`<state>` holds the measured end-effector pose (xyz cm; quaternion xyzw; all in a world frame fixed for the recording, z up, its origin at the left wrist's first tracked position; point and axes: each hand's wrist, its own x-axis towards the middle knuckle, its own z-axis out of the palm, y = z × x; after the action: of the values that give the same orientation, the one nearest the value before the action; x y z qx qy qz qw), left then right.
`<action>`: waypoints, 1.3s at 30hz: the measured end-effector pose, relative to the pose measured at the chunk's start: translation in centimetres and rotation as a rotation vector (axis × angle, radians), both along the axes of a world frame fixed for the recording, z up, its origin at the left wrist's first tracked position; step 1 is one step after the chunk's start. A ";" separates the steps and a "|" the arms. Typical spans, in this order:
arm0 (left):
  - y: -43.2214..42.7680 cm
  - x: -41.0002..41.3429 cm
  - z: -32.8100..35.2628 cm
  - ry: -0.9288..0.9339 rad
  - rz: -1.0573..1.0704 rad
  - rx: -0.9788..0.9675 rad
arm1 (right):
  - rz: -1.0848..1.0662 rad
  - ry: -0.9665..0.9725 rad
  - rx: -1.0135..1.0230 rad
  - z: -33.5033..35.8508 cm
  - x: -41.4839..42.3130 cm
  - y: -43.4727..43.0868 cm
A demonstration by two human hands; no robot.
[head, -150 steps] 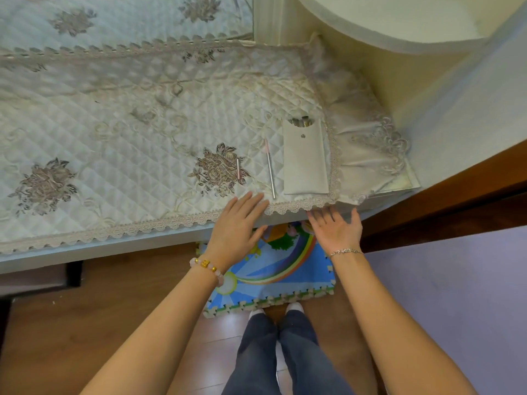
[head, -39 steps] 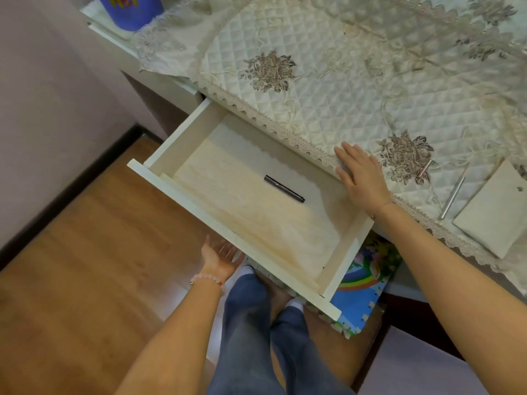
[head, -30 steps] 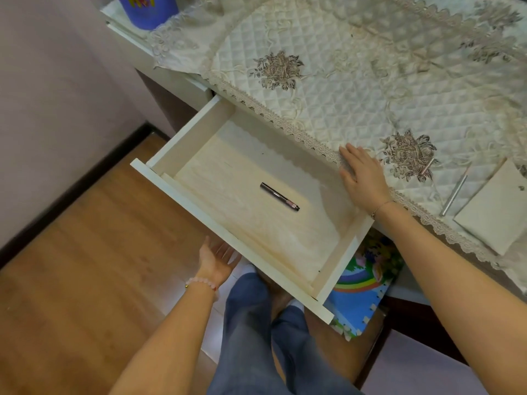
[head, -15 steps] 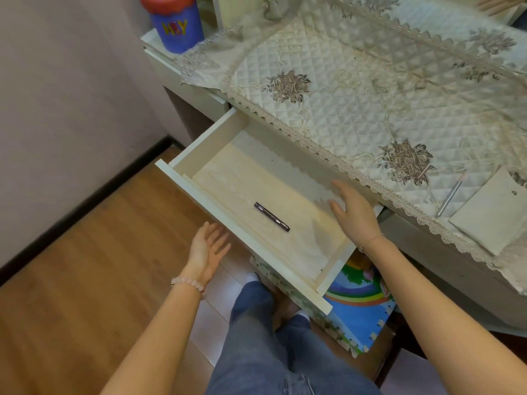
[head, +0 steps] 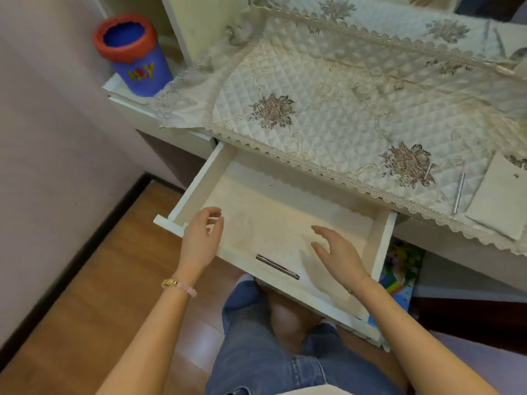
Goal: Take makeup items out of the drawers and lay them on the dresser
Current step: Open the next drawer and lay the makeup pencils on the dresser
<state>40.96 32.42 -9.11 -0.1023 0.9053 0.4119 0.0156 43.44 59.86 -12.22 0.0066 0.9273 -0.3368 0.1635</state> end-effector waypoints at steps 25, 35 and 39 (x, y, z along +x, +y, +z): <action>-9.6 -14.2 -6.5 -0.167 -0.632 -0.374 | -0.148 -0.436 0.232 -5.6 -2.0 -9.7; -9.6 -13.9 -6.7 -0.153 -0.585 -0.346 | -0.060 -0.391 0.330 -6.2 -2.5 -9.1; -9.7 -13.9 -7.0 -0.147 -0.570 -0.304 | -0.182 -0.398 0.278 -5.4 -3.0 -9.1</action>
<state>27.09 22.77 -16.07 0.1243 0.9451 0.2426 0.1800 40.47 50.76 -17.60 0.1787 0.9099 -0.2113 0.3092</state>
